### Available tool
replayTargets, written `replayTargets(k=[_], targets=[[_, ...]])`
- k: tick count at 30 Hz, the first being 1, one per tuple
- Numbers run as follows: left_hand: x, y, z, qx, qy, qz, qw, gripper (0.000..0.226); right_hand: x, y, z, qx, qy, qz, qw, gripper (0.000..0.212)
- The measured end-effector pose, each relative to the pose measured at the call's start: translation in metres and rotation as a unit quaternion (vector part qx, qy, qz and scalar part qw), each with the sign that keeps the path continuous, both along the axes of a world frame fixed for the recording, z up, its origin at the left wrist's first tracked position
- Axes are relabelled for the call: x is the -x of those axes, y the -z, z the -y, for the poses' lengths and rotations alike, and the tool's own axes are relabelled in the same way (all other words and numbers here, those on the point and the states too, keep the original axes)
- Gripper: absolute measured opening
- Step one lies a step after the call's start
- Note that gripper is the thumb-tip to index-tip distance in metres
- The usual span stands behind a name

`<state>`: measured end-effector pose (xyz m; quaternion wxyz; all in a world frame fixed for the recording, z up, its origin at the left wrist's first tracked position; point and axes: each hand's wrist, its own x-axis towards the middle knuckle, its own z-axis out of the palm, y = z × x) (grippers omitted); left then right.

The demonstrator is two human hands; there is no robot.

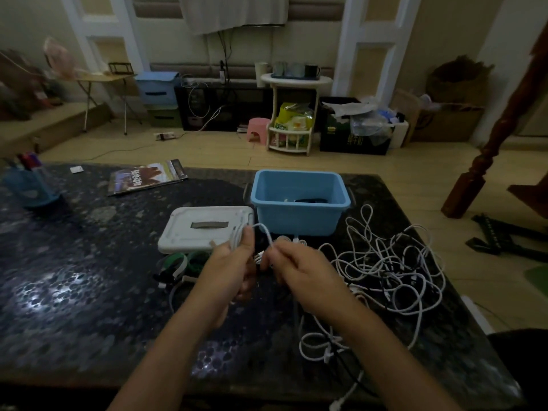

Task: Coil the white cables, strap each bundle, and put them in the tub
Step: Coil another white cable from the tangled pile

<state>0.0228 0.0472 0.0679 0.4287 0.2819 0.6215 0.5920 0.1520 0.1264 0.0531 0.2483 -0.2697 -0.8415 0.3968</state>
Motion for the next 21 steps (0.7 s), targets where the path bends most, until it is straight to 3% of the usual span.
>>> replayTargets(k=[7, 11, 14, 16, 21], targets=[[-0.009, 0.002, 0.002, -0.011, 0.033, -0.078, 0.996, 0.057, 0.007, 0.0, 0.008, -0.035, 0.03, -0.015, 0.999, 0.023], [-0.015, 0.002, -0.001, -0.03, 0.01, -0.109, 0.994, 0.035, 0.004, 0.0, 0.006, -0.039, 0.018, 0.015, 0.999, 0.018], [-0.012, 0.002, 0.0, -0.029, -0.03, -0.13, 0.991, 0.03, 0.002, -0.003, 0.006, -0.008, -0.046, 0.002, 0.999, 0.009], [-0.007, 0.002, 0.0, -0.019, -0.07, -0.122, 0.99, 0.042, 0.001, -0.001, 0.007, -0.011, -0.066, 0.032, 0.997, 0.002], [0.014, 0.0, -0.003, -0.03, -0.144, -0.049, 0.988, 0.056, 0.001, 0.01, 0.011, 0.004, -0.063, 0.06, 0.996, 0.015]])
